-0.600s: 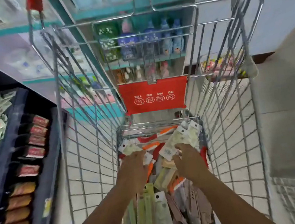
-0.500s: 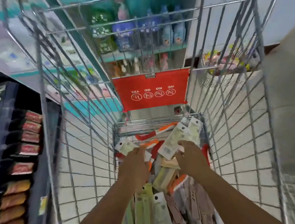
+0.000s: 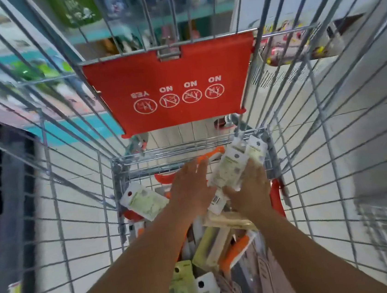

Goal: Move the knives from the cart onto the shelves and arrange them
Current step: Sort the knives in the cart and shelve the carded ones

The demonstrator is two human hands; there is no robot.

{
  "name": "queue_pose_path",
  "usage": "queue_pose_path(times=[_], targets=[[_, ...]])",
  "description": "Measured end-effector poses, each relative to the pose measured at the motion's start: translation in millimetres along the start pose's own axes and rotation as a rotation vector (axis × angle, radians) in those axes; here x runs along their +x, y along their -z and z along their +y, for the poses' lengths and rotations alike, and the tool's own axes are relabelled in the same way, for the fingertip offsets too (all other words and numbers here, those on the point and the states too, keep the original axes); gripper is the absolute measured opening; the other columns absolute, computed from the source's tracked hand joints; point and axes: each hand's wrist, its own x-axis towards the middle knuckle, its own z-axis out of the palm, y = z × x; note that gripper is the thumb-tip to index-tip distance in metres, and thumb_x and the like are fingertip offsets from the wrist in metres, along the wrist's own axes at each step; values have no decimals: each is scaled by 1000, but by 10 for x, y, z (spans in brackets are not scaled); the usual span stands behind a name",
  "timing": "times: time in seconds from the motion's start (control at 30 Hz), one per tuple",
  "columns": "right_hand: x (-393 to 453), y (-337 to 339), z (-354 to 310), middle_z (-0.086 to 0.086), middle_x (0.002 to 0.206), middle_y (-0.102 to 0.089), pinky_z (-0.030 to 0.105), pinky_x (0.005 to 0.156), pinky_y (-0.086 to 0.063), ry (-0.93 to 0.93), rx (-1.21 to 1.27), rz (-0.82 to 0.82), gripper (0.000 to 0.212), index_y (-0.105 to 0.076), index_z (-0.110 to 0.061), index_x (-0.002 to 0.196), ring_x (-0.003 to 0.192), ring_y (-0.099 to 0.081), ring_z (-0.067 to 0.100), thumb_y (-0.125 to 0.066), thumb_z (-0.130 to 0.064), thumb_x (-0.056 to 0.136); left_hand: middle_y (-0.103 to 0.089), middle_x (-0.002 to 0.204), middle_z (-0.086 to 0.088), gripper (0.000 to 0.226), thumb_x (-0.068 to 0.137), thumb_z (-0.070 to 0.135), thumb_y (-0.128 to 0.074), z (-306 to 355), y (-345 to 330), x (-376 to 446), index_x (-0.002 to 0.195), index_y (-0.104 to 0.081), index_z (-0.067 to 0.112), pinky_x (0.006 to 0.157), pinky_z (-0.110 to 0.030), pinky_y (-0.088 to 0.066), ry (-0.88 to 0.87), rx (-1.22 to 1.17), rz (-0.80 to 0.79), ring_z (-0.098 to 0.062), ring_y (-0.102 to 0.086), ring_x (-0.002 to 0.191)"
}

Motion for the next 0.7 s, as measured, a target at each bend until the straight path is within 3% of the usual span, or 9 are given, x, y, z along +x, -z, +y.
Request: queue_pose_path(times=[0.1, 0.17, 0.3, 0.43, 0.5, 0.57, 0.63, 0.7], targets=[[120, -61, 31, 15, 157, -8, 50, 116, -19, 9, 25, 28, 107, 2, -20, 152, 143, -13, 36, -71, -47, 78, 1, 160, -6, 82, 88, 56, -50, -81, -145, 200, 150, -4, 29, 118, -45, -7, -9, 45, -53, -26, 0, 147], [160, -60, 41, 14, 156, -10, 50, 114, -23, 24, 40, 40, 106, -4, -24, 151, 142, -18, 36, -74, -46, 75, 1, 159, -5, 88, 84, 62, -52, -168, -195, 279, 150, -3, 32, 117, -48, -8, -12, 51, -82, -27, -1, 146], [152, -12, 68, 7, 151, -14, 53, 109, -34, 58, 139, 43, 97, -21, -32, 147, 135, -29, 35, -79, -38, 70, -23, 153, -4, 91, 76, 60, -60, -197, -257, 256, 149, -11, 35, 112, -49, -24, -55, 29, -81, -28, -21, 140], [1, -1, 28, 11, 153, -15, 46, 112, -29, 72, 49, -43, 89, -17, -30, 150, 139, -22, 34, -70, -38, 79, -42, 134, -1, 78, 78, 52, -61, -196, -355, -9, 144, -26, 28, 101, -38, -39, -25, -45, -45, -24, -39, 124], [-173, -52, -27, 11, 153, -14, 42, 112, -29, 138, 31, -86, 83, -14, -28, 151, 139, -22, 33, -63, -35, 85, -50, 116, 1, 56, 79, 47, -61, -246, -427, -179, 127, -47, 23, 90, -33, -44, 26, -141, -4, -22, -48, 113], [-381, -127, -96, 8, 154, -12, 41, 112, -26, 204, 4, -149, 79, -10, -29, 152, 140, -19, 32, -57, -32, 88, -56, 90, 4, 33, 83, 52, -52, -295, -515, -344, 94, -61, 23, 73, -31, -49, 38, -179, 57, -19, -56, 91], [-534, -192, -142, 4, 154, -14, 43, 110, -26, 213, -36, -187, 74, -11, -32, 150, 139, -17, 32, -53, -32, 89, -55, 86, 8, 41, 86, 58, -37, -328, -613, -481, 88, -64, 28, 71, -33, -51, 49, -192, 61, -14, -54, 85], [-581, -218, -158, 4, 150, -20, 42, 107, -31, 190, -40, -164, 68, -19, -33, 147, 134, -24, 32, -55, -31, 89, -56, 91, 10, 43, 86, 62, -36, -350, -670, -564, 92, -67, 33, 72, -33, -52, 69, -259, 60, -12, -55, 89]])
